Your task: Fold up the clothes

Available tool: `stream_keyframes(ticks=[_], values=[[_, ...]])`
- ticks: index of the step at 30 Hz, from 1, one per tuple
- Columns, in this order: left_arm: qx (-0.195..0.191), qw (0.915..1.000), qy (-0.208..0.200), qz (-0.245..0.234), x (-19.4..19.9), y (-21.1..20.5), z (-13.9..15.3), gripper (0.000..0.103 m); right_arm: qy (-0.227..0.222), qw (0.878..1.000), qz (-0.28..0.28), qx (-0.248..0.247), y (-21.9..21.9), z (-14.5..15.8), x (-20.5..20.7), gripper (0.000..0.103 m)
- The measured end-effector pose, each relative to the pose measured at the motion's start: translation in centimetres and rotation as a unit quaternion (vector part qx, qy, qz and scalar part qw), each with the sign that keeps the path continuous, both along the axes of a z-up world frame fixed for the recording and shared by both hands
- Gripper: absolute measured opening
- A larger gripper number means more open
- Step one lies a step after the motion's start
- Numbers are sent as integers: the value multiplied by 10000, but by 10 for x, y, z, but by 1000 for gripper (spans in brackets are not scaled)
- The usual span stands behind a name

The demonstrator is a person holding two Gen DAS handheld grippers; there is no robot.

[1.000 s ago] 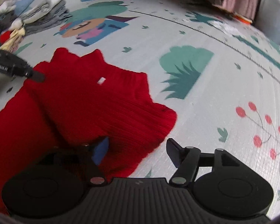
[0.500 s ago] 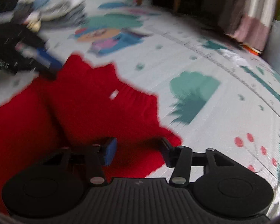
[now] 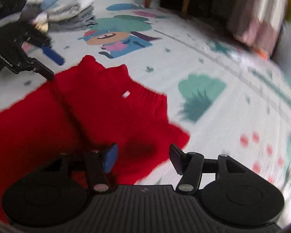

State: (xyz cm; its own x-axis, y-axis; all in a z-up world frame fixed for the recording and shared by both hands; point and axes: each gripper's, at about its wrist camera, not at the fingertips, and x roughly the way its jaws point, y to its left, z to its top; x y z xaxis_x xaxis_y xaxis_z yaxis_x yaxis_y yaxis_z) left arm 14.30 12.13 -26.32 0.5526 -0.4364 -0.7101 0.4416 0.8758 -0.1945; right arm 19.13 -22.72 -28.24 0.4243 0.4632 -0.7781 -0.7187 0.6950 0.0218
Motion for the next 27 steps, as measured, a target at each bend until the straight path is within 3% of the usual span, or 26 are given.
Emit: stream_keyframes(ticks=[2, 6, 7, 8, 9, 10, 11, 14, 19, 22, 24, 27], values=[[-594, 9952, 502, 591, 2, 23, -6, 48, 580, 9954, -625, 427, -17, -2, 6, 59], [-1840, 9603, 1383, 1578, 19, 50, -29, 53, 1505, 9632, -1796, 1317, -43, -12, 35, 59], [-2053, 9530, 1510, 1642, 25, 49, -33, 58, 1590, 9585, -1902, 1408, -44, -15, 43, 59], [-2033, 9520, 1544, 1687, 30, 45, -36, 59, 1631, 9578, -1938, 1359, -40, -18, 49, 59], [-1877, 9547, 1527, 1731, 35, 40, -37, 59, 1642, 9595, -1945, 1205, -35, -22, 54, 55], [-1720, 9572, 1508, 1775, 39, 35, -38, 54, 1622, 9625, -1896, 1067, -28, -26, 57, 37], [-1508, 9620, 1459, 1747, 43, 27, -39, 35, 1574, 9665, -1793, 942, -21, -29, 57, 31], [-1125, 9755, 1240, 1430, 55, 13, -36, 25, 1345, 9732, -1686, 794, -4, -31, 60, 30], [-1053, 9747, 1235, 1539, 94, 28, -37, 24, 903, 9803, -1652, 606, 9, -30, 92, 26], [-908, 9746, 1258, 1618, 110, 33, -35, 38, 868, 9775, -1841, 551, 14, -28, 114, 34], [-640, 9844, 793, 1433, 98, 32, -16, 42, 646, 9832, -1630, 509, 19, -15, 106, 34], [-164, 9990, -52, 413, 51, 20, 15, 42, 133, 9972, -667, 295, 25, 8, 62, 34]])
